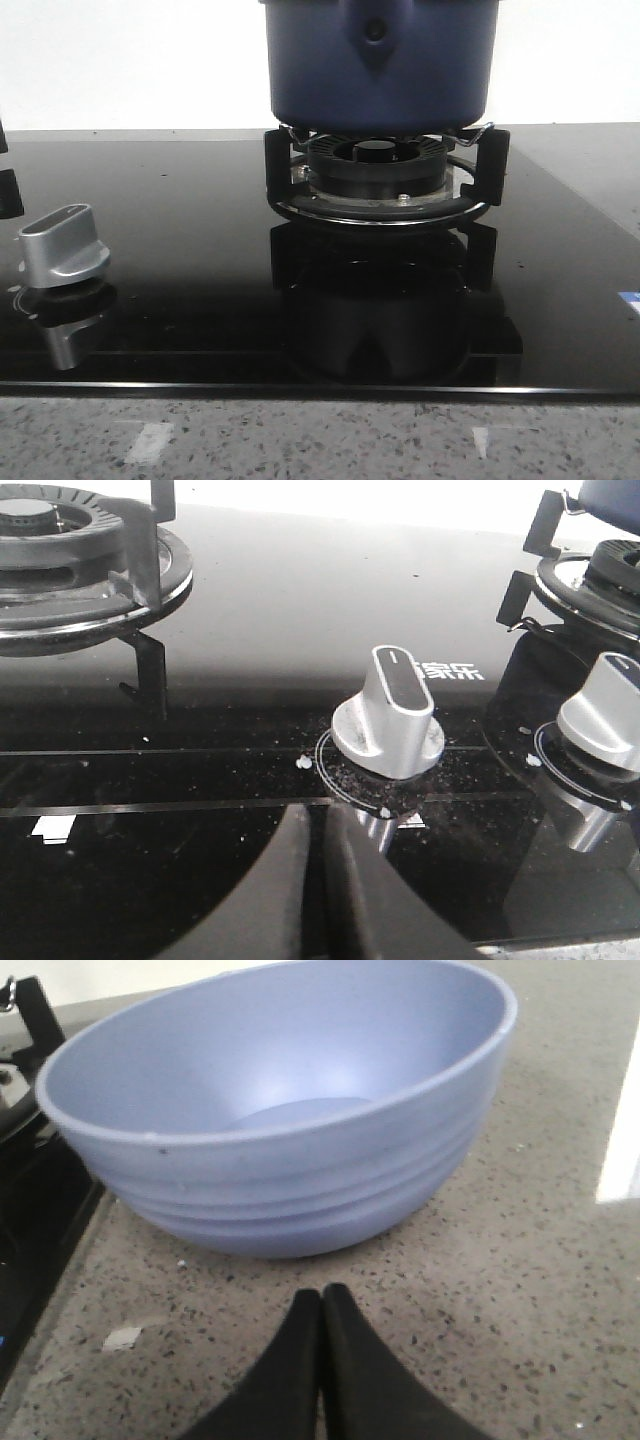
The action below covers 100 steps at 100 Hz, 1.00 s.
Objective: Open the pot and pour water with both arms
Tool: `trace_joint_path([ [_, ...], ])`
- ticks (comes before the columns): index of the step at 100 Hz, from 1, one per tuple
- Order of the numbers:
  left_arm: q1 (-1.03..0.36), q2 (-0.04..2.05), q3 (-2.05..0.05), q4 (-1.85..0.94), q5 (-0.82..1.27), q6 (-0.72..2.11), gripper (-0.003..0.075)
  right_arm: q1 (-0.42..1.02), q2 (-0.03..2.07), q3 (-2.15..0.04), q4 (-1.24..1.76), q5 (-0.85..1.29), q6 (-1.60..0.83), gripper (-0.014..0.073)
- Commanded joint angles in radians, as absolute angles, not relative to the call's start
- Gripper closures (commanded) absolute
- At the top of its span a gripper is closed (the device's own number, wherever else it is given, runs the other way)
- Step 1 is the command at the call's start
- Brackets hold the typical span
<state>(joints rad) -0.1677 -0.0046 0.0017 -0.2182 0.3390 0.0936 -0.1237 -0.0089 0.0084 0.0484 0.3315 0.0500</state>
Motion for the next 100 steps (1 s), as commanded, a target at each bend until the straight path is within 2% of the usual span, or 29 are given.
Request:
trace_joint_path([
  [1,-0.168,-0.03,0.032,-0.231,0.301,0.086,0.074,-0.13,-0.029,0.036,0.035,0.312,0.04,0.0668],
  [100,-0.168,-0.03,0.032,-0.203,0.297,0.086,0.0741,-0.13,-0.029,0.036,0.035,0.308,0.04,0.0668],
])
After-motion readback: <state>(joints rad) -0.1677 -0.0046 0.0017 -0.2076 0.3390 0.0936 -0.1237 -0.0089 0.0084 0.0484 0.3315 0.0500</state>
